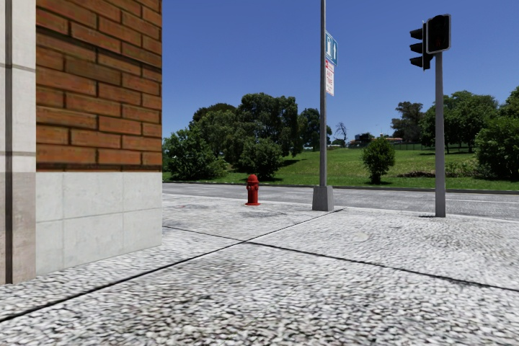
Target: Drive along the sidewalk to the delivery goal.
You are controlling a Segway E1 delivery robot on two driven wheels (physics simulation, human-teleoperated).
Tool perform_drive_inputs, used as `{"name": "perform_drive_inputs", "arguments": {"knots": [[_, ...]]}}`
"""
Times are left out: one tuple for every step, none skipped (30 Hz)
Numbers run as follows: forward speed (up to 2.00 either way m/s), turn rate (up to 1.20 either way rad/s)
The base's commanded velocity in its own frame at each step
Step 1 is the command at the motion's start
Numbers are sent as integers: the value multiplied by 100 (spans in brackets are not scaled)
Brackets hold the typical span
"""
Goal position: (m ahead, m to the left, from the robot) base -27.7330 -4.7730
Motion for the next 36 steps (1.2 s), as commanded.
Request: {"name": "perform_drive_inputs", "arguments": {"knots": [[23, -9], [55, -26], [55, -26], [90, -39], [103, -46], [106, -48], [107, -49], [107, -49], [107, -49], [107, -49], [107, -49], [108, -53], [108, -53], [108, -60], [108, -69], [108, -73], [108, -74], [108, -74], [108, -74], [108, -74], [108, -74], [108, -74], [108, -74], [108, -74], [108, -74], [108, -75], [108, -75], [108, -75], [108, -75], [108, -75], [108, -75], [108, -75], [108, -75], [108, -75], [108, -75], [108, -75]]}}
